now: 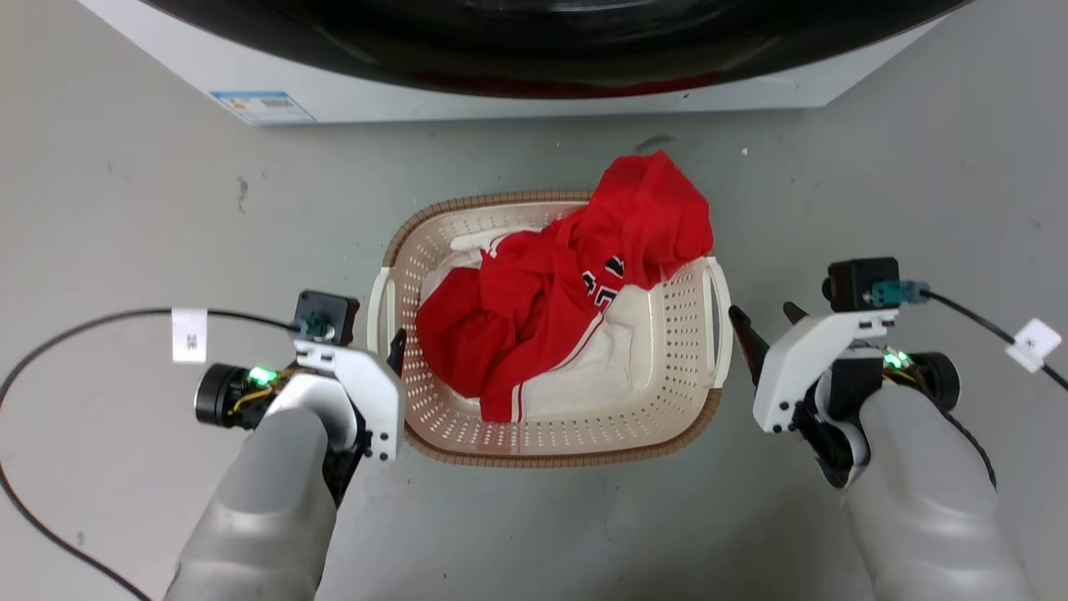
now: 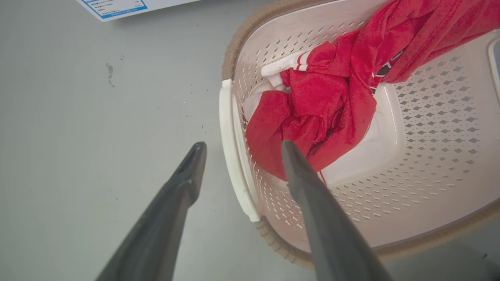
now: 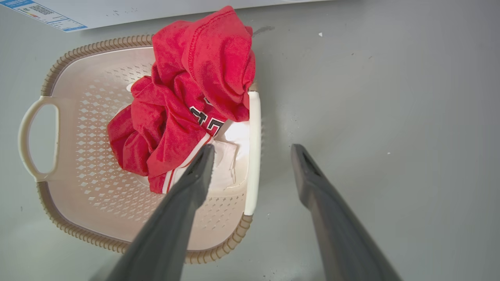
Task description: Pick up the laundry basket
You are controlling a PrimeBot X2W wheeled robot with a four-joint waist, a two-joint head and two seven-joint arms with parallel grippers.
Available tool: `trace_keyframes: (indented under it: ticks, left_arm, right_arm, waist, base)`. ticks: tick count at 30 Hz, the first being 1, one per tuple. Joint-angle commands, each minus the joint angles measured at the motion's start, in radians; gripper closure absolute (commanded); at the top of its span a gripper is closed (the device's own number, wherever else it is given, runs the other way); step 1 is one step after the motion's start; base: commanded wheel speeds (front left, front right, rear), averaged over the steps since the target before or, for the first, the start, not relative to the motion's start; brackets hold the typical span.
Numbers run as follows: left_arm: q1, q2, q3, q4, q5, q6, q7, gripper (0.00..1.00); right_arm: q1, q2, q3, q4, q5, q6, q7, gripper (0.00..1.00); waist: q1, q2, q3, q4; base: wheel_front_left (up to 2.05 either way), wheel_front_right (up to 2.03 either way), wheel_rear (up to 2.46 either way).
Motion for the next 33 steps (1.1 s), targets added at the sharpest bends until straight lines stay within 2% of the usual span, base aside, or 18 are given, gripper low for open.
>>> trace_keyframes:
  ticks: [1, 15, 21, 29, 33]
  left_arm:
    - [-0.028, 0.002, -0.013, 0.019, -0.012, -0.001, 0.013, 0.0]
    - [-0.189, 0.045, -0.247, 0.11, -0.186, -0.003, 0.174, 0.0]
    - [-0.229, 0.07, -0.328, 0.102, -0.261, -0.003, 0.237, 0.0]
    - [-0.28, 0.099, -0.423, 0.089, -0.337, -0.003, 0.245, 0.0]
    - [-0.287, 0.096, -0.456, 0.087, -0.374, -0.003, 0.25, 0.0]
  right_arm:
    - [-0.036, -0.001, 0.007, 0.033, 0.008, -0.001, 0.005, 0.0]
    - [-0.274, -0.001, 0.089, 0.353, 0.051, -0.001, 0.011, 0.0]
    - [-0.336, -0.001, 0.137, 0.42, 0.091, -0.001, 0.008, 0.0]
    - [-0.394, -0.001, 0.205, 0.464, 0.145, -0.001, 0.001, 0.0]
    - [-0.403, -0.001, 0.227, 0.477, 0.163, -0.001, -0.005, 0.0]
  waist:
    - [-0.0002, 0.0, 0.03, 0.003]
    - [-0.0002, 0.0, 0.146, 0.012]
    - [-0.0002, 0.0, 0.185, 0.009]
    - [-0.0002, 0.0, 0.226, 0.013]
    - [-0.0002, 0.0, 0.234, 0.018]
  base:
    - [0.0, 0.0, 0.0]
    - [0.0, 0.0, 0.0]
    - [0.0, 0.0, 0.0]
    - [0.0, 0.0, 0.0]
    - [0.0, 0.0, 0.0]
